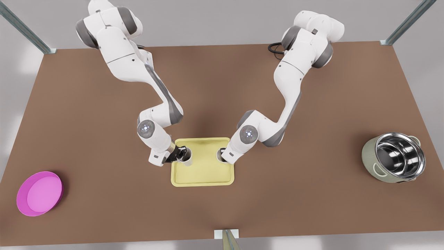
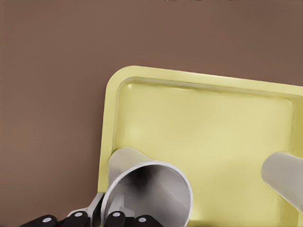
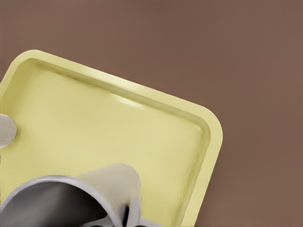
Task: Use both arms to respectively pick up the white IKEA cups from the middle-left and middle-right positions, then place the white IKEA cups onto the middle-middle tray, ensuring that the cups remain upright and do not tip over
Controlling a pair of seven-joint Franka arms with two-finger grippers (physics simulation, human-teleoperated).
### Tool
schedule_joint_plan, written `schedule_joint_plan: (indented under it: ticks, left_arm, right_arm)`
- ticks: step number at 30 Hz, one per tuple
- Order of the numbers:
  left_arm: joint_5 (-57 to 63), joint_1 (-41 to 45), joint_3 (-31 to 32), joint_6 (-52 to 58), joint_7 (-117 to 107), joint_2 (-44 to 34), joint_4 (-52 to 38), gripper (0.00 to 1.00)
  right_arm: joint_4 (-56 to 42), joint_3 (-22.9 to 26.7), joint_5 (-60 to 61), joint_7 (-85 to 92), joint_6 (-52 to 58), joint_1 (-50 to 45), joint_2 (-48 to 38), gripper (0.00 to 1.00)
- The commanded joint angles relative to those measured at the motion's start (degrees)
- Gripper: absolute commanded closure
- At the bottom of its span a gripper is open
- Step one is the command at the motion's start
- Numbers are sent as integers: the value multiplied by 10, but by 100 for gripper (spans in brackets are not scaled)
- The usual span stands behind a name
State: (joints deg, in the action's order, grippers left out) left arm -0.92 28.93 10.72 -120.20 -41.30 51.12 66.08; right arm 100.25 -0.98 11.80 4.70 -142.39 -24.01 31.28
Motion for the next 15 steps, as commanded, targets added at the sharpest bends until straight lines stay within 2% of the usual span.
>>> schedule_joint_plan:
  ticks: [1,4,5,6,12,13,14,15]
  left_arm:
    - [0,0,0,-9,-210,0,-1,73]
    - [-1,-2,0,-9,-210,0,-1,74]
    - [-1,-2,0,-8,-212,-1,0,78]
    - [-2,-2,1,-8,-212,-1,-1,79]
    - [-3,-3,2,-24,-222,10,1,78]
    - [-3,-3,2,-26,-221,13,1,75]
    - [-3,-4,2,-30,-221,13,1,74]
    - [-3,-4,2,-32,-220,13,1,71]
  right_arm:
    - [-8,0,3,-109,0,-3,8,79]
    - [-8,1,3,-108,-3,-7,16,79]
    - [-8,1,2,-108,-3,-7,17,79]
    - [-8,1,2,-108,-3,-7,25,79]
    - [-13,2,2,-116,-3,-5,47,79]
    - [-13,2,2,-116,-3,-4,51,79]
    - [-13,2,2,-116,-3,-3,53,33]
    - [-13,2,2,-116,-7,-2,55,0]
